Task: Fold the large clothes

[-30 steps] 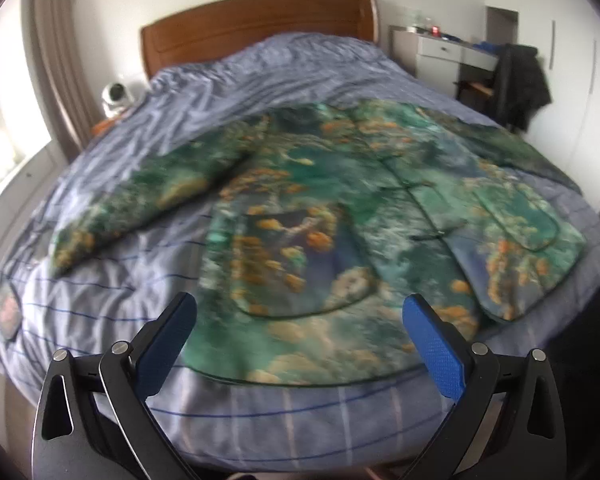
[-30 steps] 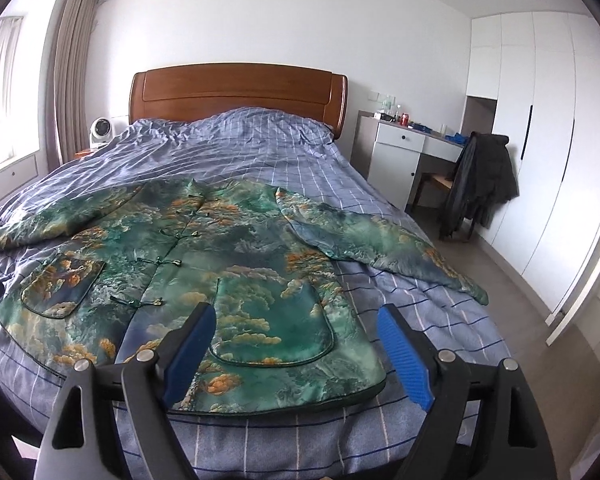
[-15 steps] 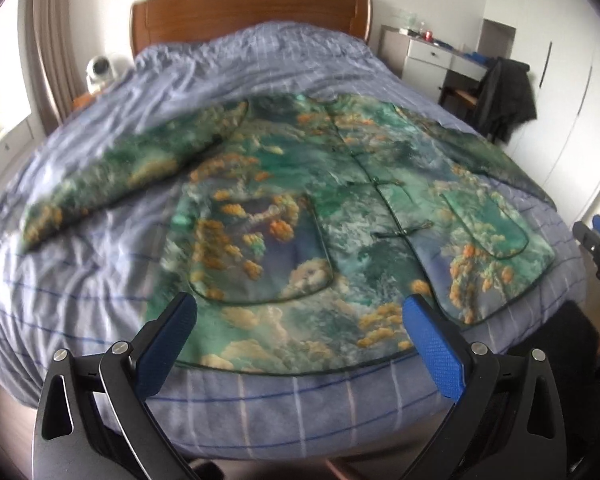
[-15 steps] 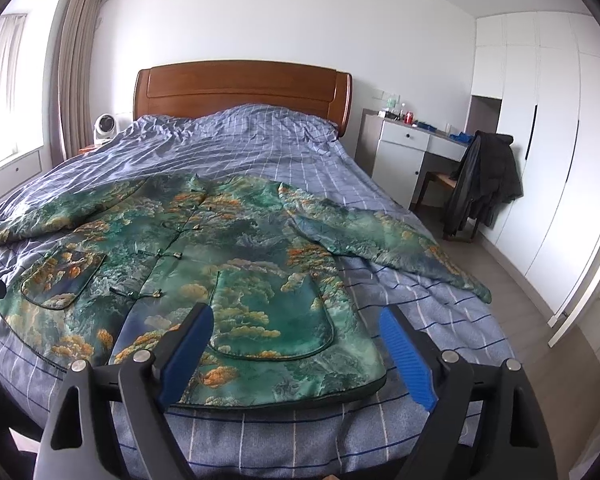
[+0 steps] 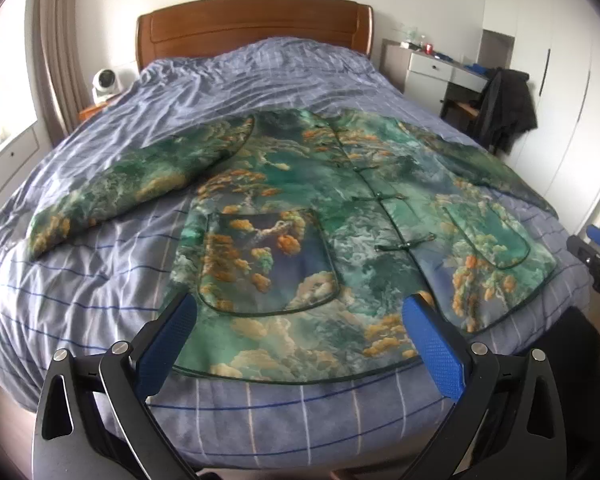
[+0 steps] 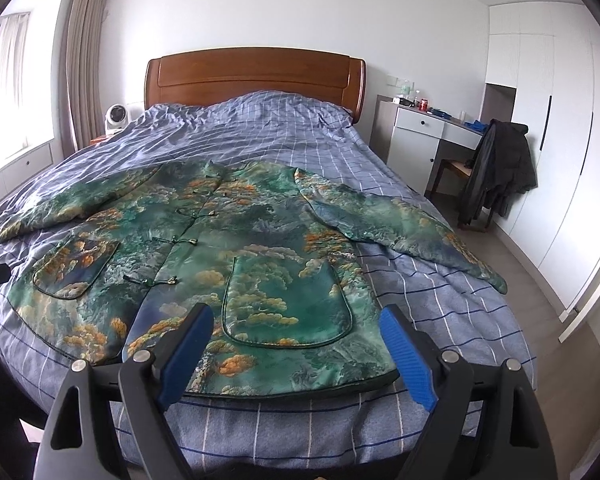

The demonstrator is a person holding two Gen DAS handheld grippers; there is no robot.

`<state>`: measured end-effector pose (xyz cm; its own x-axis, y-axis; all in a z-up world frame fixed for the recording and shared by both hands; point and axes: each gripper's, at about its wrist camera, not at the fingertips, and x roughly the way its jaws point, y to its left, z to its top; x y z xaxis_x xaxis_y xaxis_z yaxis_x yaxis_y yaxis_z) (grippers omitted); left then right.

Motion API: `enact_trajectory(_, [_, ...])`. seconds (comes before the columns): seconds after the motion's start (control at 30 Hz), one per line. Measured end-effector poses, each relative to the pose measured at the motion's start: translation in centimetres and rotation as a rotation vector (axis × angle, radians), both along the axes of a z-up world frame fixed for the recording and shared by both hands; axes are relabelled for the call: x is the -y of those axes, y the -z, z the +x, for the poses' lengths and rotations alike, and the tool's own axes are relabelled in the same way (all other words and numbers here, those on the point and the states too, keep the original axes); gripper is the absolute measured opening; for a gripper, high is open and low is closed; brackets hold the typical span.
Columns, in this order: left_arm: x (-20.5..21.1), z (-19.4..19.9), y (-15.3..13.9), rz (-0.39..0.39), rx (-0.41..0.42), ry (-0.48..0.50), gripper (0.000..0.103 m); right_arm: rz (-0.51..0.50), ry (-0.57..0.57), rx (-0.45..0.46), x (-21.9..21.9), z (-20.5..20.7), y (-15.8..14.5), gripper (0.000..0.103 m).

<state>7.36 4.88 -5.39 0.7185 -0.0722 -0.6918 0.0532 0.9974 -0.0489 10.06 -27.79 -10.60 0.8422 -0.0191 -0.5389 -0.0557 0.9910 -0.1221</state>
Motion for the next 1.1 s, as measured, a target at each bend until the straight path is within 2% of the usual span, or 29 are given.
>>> enact_trajectory(0.27, [-0.1,-0.1,-0.4,0.044,0.027,-0.019,0.102,0.014,0.002,-0.008,0.7,0.5,0.1,0.087])
enact_trajectory(0.4, [-0.2,-0.2,-0.4,0.06,0.024,-0.018,0.102,0.055,0.035,0.001,3.9,2.4,-1.3,0.087])
enact_trajectory(0.47, [-0.1,0.0,-0.2,0.068,0.014,-0.017,0.102,0.065,0.085,0.016,6.8,3.6,-2.3,0.087])
enact_trajectory(0.57, [0.4,0.5,0.0,0.084,-0.001,-0.019,0.102,0.117,0.184,0.041,13.4,6.2,-3.5,0.087])
enact_trajectory(0.7, [1.4,1.3,-0.1,0.077,-0.011,-0.013,0.103,0.212,0.319,0.001,22.2,10.3,-2.7,0.087])
enact_trajectory(0.73, [1.6,1.5,-0.2,0.077,-0.013,-0.009,0.103,0.26,0.342,-0.03,24.3,11.5,-2.1,0.087])
enact_trajectory(0.8, [2.4,1.8,-0.2,0.093,-0.016,0.001,0.102,0.449,0.386,-0.112,29.0,13.7,0.0,0.087])
enact_trajectory(0.83, [2.8,1.9,-0.2,0.107,-0.016,0.005,0.102,0.595,0.425,-0.139,31.7,14.5,1.6,0.087])
enact_trajectory(0.93, [3.4,2.2,0.0,0.135,-0.024,0.012,0.102,0.899,0.494,-0.147,36.3,15.7,5.8,0.087])
enact_trajectory(1.1, [3.8,2.9,0.2,0.153,-0.047,0.006,0.102,1.133,0.56,-0.124,39.2,18.5,10.4,0.086])
